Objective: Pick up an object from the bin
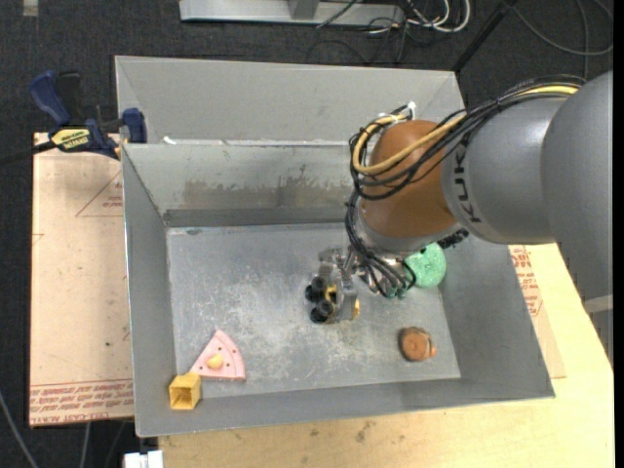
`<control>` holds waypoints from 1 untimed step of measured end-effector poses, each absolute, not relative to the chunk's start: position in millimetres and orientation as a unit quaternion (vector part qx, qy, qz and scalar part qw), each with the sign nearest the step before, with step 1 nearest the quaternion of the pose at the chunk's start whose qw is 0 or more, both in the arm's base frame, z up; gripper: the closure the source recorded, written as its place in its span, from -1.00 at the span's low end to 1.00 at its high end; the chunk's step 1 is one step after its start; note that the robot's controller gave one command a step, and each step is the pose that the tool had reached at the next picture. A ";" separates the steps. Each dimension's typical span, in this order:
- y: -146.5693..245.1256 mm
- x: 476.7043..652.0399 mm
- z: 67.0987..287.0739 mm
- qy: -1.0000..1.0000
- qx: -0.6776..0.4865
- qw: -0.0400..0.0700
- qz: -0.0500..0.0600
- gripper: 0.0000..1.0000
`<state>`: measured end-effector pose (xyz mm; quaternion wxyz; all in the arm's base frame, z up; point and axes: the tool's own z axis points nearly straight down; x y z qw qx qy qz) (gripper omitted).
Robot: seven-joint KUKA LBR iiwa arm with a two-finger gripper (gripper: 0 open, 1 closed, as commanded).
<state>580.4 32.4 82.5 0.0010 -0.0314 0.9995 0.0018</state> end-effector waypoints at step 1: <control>32.4 580.4 82.5 1.000 -0.031 0.001 0.002 1.00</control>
Offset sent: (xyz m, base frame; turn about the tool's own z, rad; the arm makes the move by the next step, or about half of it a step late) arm 0.0000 0.0000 0.0000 0.0000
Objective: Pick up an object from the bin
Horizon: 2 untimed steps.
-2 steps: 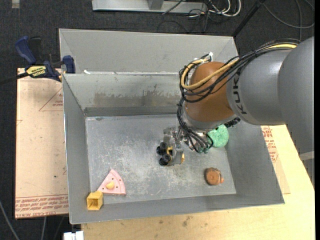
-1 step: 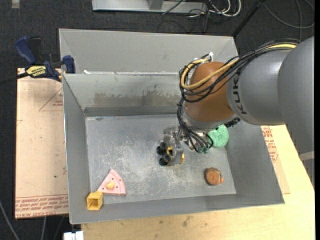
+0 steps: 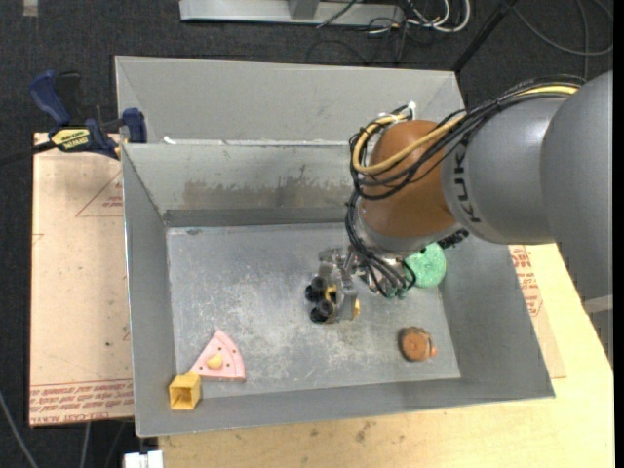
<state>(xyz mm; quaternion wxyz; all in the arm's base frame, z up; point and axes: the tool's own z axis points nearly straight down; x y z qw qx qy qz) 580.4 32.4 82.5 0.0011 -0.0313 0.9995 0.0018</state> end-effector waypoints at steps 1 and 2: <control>32.3 580.5 82.5 1.000 -0.031 0.001 0.002 1.00; 32.3 580.5 82.5 1.000 -0.031 0.001 0.002 1.00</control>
Offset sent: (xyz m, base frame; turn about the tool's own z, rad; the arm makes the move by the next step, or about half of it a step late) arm 0.0000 0.0000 0.0000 0.0000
